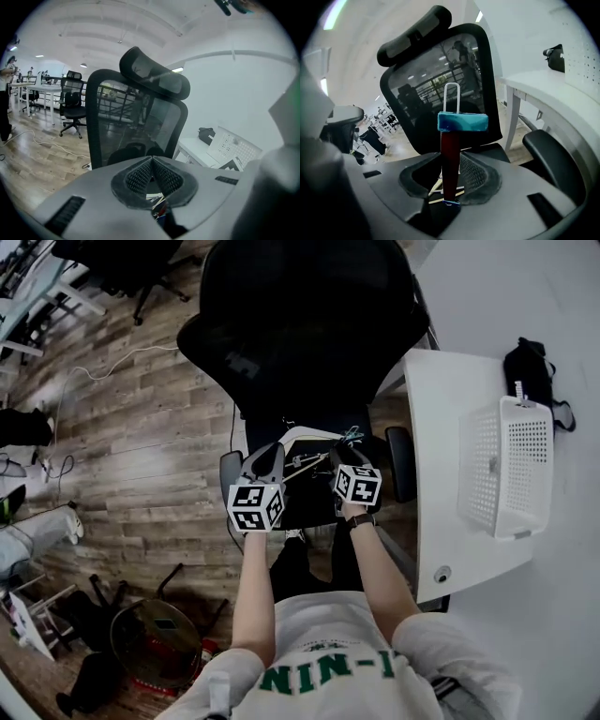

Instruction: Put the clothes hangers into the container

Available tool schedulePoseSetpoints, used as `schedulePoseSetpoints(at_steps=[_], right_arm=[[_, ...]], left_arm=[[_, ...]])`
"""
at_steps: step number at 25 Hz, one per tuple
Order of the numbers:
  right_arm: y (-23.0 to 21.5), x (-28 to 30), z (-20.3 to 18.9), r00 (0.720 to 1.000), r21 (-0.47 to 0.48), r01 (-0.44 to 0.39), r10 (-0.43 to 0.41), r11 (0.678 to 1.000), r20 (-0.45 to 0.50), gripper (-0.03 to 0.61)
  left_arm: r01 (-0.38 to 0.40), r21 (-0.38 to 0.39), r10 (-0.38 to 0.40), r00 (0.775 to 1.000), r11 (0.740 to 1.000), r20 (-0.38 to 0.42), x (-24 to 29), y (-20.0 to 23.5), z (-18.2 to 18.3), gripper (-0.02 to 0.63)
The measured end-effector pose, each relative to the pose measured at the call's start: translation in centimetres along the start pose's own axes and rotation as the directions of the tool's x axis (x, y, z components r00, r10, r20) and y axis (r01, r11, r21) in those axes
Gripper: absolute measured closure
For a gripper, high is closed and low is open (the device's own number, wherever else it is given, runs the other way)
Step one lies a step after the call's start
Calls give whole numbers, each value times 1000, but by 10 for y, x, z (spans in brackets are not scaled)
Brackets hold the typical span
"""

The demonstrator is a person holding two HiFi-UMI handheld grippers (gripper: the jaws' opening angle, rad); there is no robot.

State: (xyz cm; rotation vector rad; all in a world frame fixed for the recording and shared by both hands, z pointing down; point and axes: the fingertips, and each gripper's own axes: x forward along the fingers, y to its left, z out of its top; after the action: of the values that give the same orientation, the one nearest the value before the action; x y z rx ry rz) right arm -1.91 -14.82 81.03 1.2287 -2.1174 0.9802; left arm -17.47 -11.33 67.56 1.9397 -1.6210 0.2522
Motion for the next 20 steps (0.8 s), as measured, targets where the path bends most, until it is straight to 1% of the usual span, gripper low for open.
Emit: schedulePoseSetpoints(at_steps=[3,5,8,11,16,20], right_arm=[[8,-38,35,998,-17,-17,18,1000,67,440],[12,-63,58,993,-40,-25,29,999,115,440],[14,-97,89,983,-75,-32,45,997,179,440],[10,-130,114,971,-84,-32,51,996,235,440],[-7,-175,163,943,-79,-14,39,997,331,440],[-16,-218,204,906,-96,18,24,995,422,440]], left_arm=[[21,25,-21,1000,999,6,-10,-23,24,600],[40,55,-41,999,998,9,-14,-42,39,600],[70,100,-72,997,993,20,-16,-68,61,600],[92,142,-98,994,986,40,-14,-90,82,600],[113,199,-135,986,973,98,-5,-123,131,600],[155,272,-198,970,950,141,-5,-162,169,600]])
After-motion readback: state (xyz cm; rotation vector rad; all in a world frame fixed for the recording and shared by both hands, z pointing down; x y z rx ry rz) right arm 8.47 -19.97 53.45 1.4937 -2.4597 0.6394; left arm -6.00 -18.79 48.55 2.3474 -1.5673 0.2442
